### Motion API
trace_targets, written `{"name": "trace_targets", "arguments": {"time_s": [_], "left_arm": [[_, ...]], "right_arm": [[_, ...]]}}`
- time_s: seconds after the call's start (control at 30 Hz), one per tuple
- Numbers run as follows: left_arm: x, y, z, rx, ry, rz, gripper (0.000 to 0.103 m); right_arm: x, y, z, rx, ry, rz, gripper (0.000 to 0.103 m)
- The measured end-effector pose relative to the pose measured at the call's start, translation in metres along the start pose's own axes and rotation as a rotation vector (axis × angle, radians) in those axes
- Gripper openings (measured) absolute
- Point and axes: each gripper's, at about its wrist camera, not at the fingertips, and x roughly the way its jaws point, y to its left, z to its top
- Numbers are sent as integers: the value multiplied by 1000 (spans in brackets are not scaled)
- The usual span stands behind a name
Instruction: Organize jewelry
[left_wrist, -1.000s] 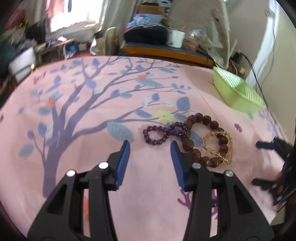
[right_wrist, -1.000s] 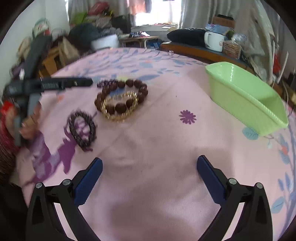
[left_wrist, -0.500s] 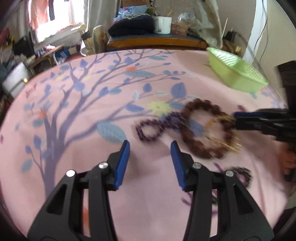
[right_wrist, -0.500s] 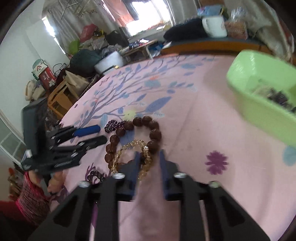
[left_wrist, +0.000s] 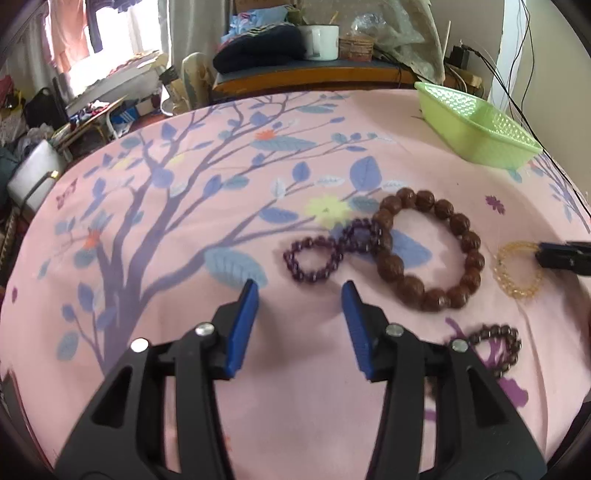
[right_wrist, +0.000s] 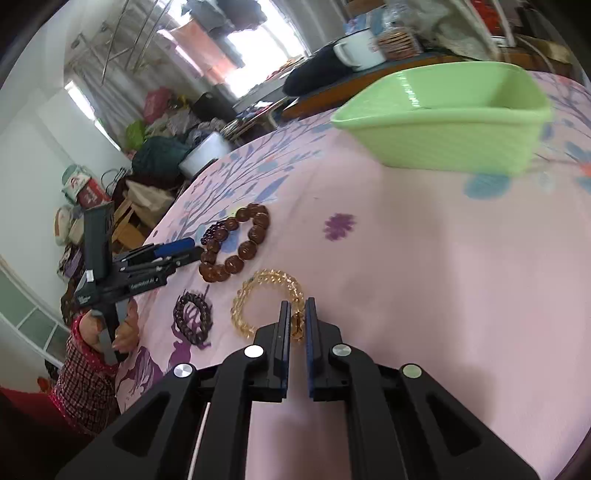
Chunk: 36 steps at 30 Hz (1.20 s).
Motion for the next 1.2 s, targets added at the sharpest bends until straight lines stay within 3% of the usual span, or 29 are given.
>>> {"name": "trace_targets", "arguments": {"time_s": [0.3,0.37,0.4,0.43,0.6,0.73,0.77,0.8,0.87,1.0,1.07,1.13,1.2], "left_arm": [[15,-15,21,112,-25,-16,46],[18,-11,25,87,-22,-57,34],[19,-10,25,73,-20,-83,19],[19,-8,25,49,-21,-103,15],[12,-4,16,-32,-19,-117,14],[-11,-1,6,-125,-50,-239,14],[-18,-2,5,-142,-62,-275,11],[-23,-3,4,-157,-71,-308,0],[-37,-7,4,-186,-97,-390,0],[-53,-16,14,-188,-128,-457,0],[-63,-22,22,-167,-153,-451,0],[-66,-25,25,-130,-165,-372,0],[-57,-21,24,-125,-116,-302,2]], "right_arm": [[-5,-2,-2,21,-1,3,0],[-5,0,-3,12,1,-2,0],[-5,0,-3,8,3,-5,0],[-5,3,-4,-3,5,-13,0],[3,14,1,-74,32,-31,0],[0,20,0,-83,7,2,0],[-4,19,0,-74,-10,24,0],[-7,17,0,-59,-21,49,0],[-12,15,2,-41,-35,85,0],[-30,18,11,-23,-84,133,0],[-42,20,17,-32,-121,134,0],[-47,22,21,-43,-144,110,0],[-48,19,20,-35,-154,85,0]]}}
